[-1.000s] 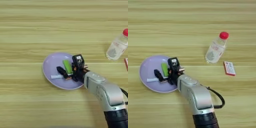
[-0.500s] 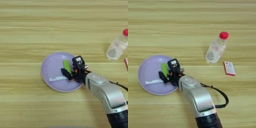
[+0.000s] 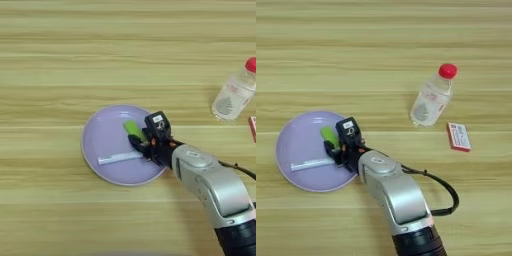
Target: Move the objects on the table
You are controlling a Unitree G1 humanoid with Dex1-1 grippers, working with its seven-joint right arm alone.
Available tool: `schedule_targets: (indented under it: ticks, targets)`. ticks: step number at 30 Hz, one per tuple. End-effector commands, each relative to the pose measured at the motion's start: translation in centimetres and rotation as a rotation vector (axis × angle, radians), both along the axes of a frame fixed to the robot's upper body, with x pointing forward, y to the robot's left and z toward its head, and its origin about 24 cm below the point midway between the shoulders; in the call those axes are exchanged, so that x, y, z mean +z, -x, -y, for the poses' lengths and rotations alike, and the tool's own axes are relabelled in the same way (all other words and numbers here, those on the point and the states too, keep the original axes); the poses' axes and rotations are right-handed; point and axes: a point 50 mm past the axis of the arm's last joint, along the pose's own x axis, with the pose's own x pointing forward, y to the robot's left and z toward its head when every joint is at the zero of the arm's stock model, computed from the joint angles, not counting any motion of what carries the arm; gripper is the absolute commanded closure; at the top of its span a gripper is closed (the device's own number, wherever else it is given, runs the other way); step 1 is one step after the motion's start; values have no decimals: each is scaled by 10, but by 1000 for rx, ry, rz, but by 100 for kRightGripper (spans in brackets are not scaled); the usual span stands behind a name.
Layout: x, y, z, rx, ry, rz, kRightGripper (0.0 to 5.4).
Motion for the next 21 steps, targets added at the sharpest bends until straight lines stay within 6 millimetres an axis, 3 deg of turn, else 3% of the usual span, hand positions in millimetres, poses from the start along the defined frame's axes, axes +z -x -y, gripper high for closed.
schedule_targets:
  ticks: [1,5,21]
  targets:
    - [-24,14,4,0,30,-127,363]
    - [-25,15,3,3,29,-133,398]
    - [-4,2,4,-35,3,20,400]
